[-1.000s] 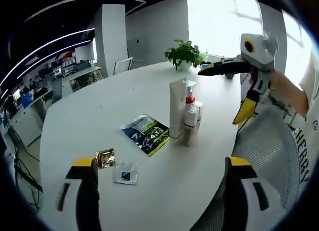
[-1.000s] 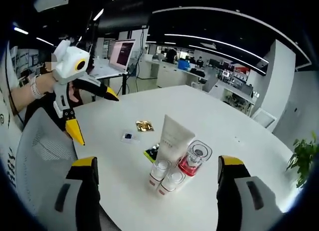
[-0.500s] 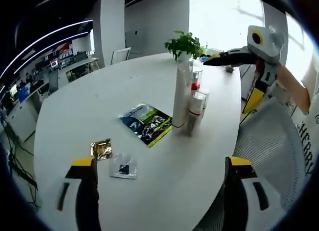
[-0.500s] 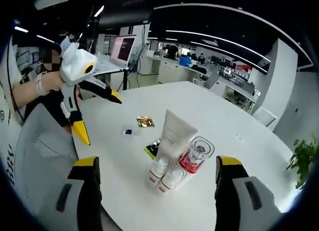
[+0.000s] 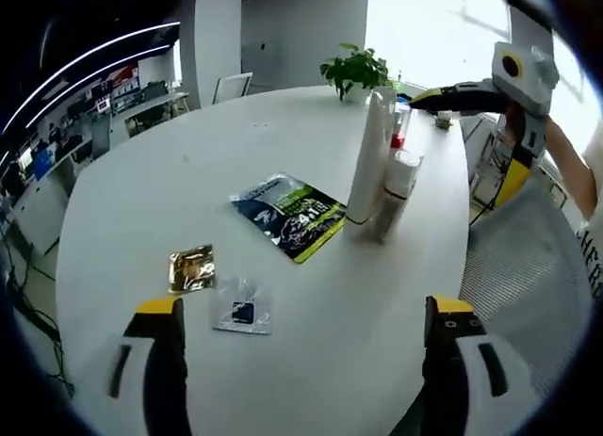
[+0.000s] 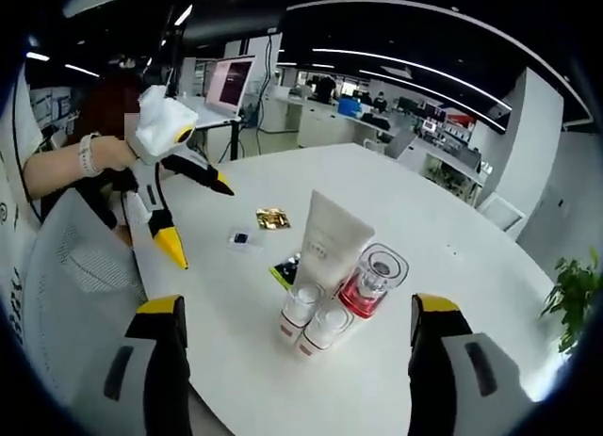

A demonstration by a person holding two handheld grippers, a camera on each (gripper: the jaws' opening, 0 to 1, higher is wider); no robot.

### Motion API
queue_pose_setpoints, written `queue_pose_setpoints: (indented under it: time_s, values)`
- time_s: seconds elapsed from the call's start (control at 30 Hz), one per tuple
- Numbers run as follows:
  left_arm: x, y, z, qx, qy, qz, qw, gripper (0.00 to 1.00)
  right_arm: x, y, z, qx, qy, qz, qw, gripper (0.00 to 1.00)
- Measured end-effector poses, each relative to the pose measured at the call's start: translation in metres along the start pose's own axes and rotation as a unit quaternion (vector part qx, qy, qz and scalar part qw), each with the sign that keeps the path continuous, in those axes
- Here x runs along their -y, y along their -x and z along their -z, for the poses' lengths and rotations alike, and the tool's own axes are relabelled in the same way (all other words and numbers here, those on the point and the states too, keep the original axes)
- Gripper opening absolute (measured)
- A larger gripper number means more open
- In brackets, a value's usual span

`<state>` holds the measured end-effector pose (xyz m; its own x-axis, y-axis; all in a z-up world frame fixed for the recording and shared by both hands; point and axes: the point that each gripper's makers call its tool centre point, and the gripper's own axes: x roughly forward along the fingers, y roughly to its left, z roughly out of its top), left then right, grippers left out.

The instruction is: Arrange the skincare products in the storage area until every visible bottle or jar stands upright without overlapping.

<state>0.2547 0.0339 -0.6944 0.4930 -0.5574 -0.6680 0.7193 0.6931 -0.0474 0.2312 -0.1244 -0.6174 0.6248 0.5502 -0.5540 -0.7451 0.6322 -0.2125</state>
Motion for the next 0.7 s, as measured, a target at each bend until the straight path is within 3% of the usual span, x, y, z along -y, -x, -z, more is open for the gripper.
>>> queue_pose_setpoints:
  time_s: [0.47, 0.7]
  values:
    - [-0.024, -0.029, 0.014, -0.023, 0.003, -0.007, 0.9997, 0.95, -0.008, -0.001, 0.005, -0.014, 0.01, -0.019, 0.9997, 0.87]
    - [-0.032, -0.038, 0.02, -0.033, -0.001, -0.008, 0.9994, 0.89, -0.009, -0.001, 0.0, -0.005, 0.019, -0.022, 0.9996, 0.75]
